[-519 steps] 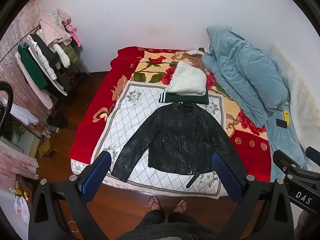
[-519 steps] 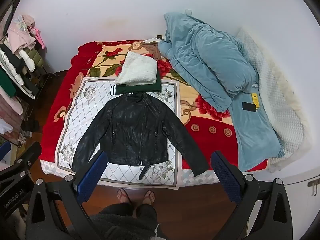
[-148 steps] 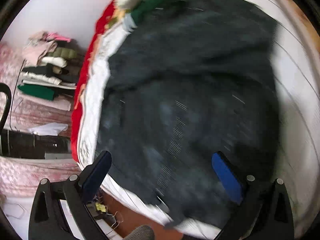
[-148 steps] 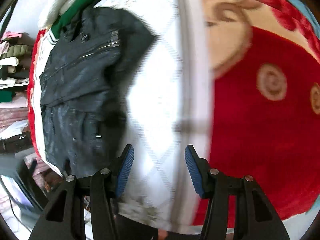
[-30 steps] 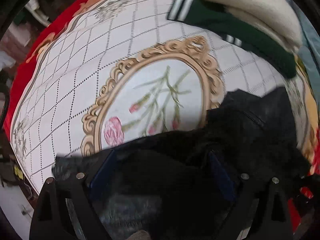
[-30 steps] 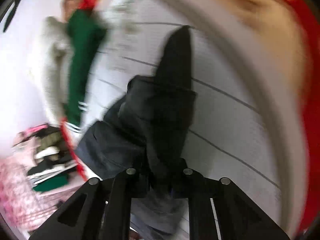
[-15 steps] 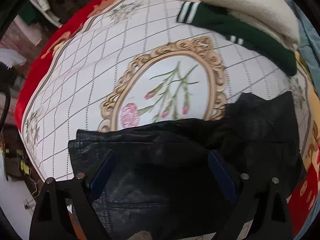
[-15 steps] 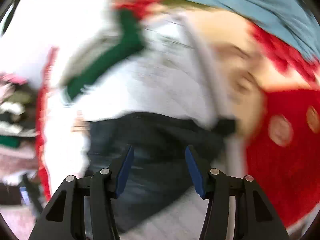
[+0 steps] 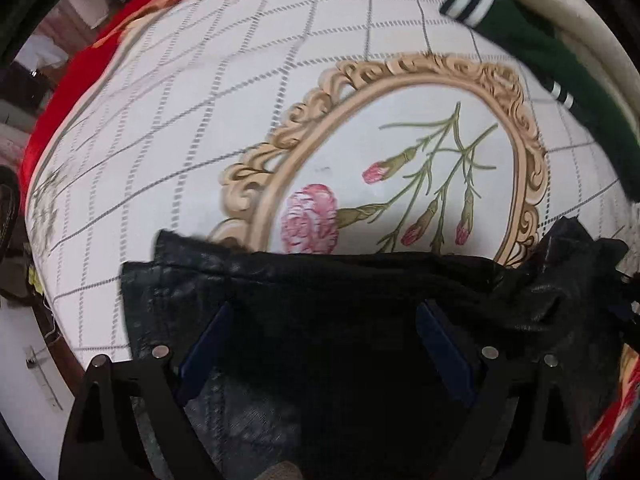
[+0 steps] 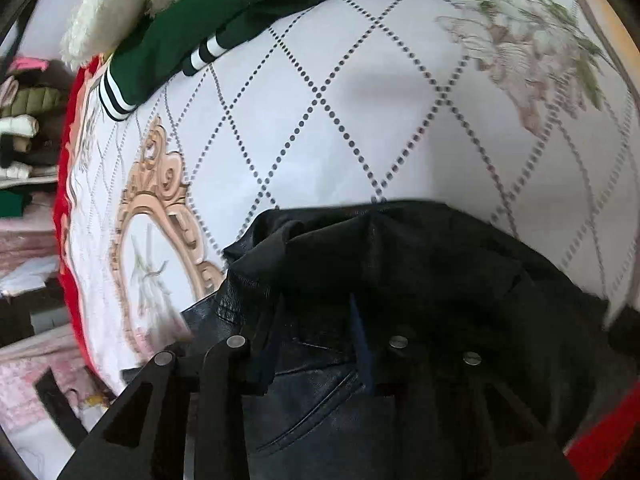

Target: Fold large clothes

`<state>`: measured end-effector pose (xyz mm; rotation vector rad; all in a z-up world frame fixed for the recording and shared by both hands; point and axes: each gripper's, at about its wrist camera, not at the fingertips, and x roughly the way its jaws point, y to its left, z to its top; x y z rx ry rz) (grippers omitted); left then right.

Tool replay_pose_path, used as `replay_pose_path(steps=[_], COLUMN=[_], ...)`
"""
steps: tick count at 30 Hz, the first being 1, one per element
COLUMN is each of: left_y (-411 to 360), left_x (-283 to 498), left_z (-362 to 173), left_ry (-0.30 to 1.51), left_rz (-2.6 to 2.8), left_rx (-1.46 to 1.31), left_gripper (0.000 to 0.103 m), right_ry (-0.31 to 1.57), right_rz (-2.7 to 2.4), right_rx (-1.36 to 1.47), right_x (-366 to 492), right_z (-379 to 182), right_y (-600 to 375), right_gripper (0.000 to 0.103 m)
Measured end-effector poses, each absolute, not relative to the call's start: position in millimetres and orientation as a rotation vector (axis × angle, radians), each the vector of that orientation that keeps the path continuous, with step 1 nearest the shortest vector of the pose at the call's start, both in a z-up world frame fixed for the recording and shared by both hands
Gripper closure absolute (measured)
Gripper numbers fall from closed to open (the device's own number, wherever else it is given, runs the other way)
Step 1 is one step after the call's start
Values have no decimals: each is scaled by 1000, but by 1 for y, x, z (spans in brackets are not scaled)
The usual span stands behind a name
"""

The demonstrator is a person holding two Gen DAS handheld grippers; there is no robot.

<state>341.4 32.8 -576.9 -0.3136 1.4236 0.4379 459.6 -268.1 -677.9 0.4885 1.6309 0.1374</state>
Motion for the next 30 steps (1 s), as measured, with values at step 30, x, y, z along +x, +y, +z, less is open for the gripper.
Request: replay_pose_path(steps=[30], left_y=[-6], left_x=[331], left_z=[-550], left_ry=[1361], left_rz=[341], left_rx=[-323], left_gripper=[9], right_ry=[1614], right_rz=[146], right_rx=[380], right_x=[438], right_z=[-670], right_y=[-246], right_gripper=[71])
